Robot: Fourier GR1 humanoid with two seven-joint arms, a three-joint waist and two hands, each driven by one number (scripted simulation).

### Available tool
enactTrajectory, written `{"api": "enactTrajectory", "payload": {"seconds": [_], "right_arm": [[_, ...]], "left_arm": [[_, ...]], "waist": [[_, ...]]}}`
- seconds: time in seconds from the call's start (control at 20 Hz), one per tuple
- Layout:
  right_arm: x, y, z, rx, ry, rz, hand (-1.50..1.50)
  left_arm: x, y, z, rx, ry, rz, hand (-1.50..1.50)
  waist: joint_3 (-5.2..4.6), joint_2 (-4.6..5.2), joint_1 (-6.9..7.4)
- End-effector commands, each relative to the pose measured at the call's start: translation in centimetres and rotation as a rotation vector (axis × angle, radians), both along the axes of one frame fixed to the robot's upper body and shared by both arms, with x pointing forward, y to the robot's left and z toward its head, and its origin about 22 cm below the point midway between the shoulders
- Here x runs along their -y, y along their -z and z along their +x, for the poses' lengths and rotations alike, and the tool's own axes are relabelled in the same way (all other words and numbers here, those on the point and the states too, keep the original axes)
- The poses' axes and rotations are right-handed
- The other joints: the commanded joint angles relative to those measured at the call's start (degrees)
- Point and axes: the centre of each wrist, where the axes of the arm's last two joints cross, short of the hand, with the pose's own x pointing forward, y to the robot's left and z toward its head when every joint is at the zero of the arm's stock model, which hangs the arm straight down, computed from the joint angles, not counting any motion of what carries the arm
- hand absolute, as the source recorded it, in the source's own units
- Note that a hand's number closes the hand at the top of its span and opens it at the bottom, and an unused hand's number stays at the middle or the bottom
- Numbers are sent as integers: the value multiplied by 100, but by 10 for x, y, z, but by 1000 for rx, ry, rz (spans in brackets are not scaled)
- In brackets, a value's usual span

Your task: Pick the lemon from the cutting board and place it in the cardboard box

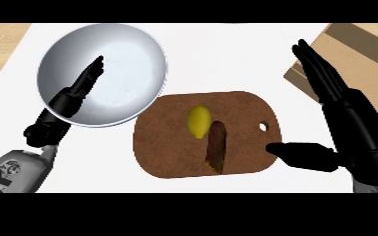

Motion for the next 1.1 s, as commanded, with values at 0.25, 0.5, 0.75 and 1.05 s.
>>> {"api": "enactTrajectory", "payload": {"seconds": [0.25, 0.5, 0.75, 1.05], "right_arm": [[-71, -12, -9, -301, -30, -425, -150], [-120, -25, 5, -381, 5, -523, -150], [-159, -13, 19, -488, 14, -575, -150], [-195, -12, 27, -563, 54, -557, -150]], "left_arm": [[6, 1, 3, -14, 36, -4, 0], [8, 5, -5, -13, 44, 15, 0], [14, -9, 9, -7, 43, -13, 0], [16, 6, 2, -14, 7, 0, 0]], "waist": [[-13, 4, 190], [-4, -7, 220], [1, -1, 139], [6, -3, 97]]}}
